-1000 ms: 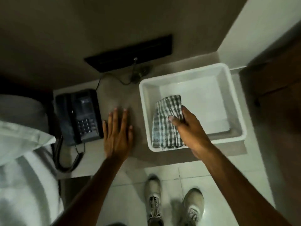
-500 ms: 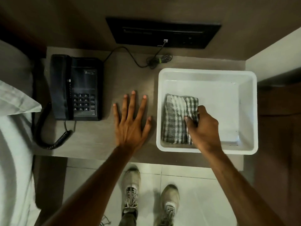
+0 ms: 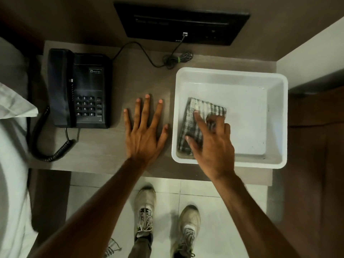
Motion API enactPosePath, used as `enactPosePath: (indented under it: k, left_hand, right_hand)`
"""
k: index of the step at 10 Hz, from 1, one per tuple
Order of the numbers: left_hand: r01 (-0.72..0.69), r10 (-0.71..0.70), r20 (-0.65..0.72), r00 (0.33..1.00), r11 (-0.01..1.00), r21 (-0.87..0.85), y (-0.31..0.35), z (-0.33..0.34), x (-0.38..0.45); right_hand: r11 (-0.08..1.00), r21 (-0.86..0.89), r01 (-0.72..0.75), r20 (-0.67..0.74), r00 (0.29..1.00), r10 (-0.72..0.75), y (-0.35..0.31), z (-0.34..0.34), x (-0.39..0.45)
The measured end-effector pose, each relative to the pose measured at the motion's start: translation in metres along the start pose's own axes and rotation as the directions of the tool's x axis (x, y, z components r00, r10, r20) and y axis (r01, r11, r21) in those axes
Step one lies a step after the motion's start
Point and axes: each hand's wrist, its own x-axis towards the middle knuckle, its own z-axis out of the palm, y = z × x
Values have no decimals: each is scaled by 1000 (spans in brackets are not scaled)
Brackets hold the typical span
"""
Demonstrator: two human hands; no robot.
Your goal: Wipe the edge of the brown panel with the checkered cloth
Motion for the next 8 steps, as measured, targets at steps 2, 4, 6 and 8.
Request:
enactPosePath:
  k: [2,4,6,8]
  left_hand:
    - [-11,11,50,999,1000,1,-1,1,3]
    - [-18,17,90,996,1000,9,-7,5,2]
    - [-26,26,119,993,1000,6,-7,7,-1]
    - [43,-35,146,989,998,-48,-10,-29,-2]
  right_hand:
    - [998,43,-41,-87,995,45,-14,17,3]
    - [998,65,-8,-72,997,12,-6,27,5]
    - [996,84,0,-26,1000,2,0,33,3]
    - [977,213,27,-194,981,16,-9,-13,-29]
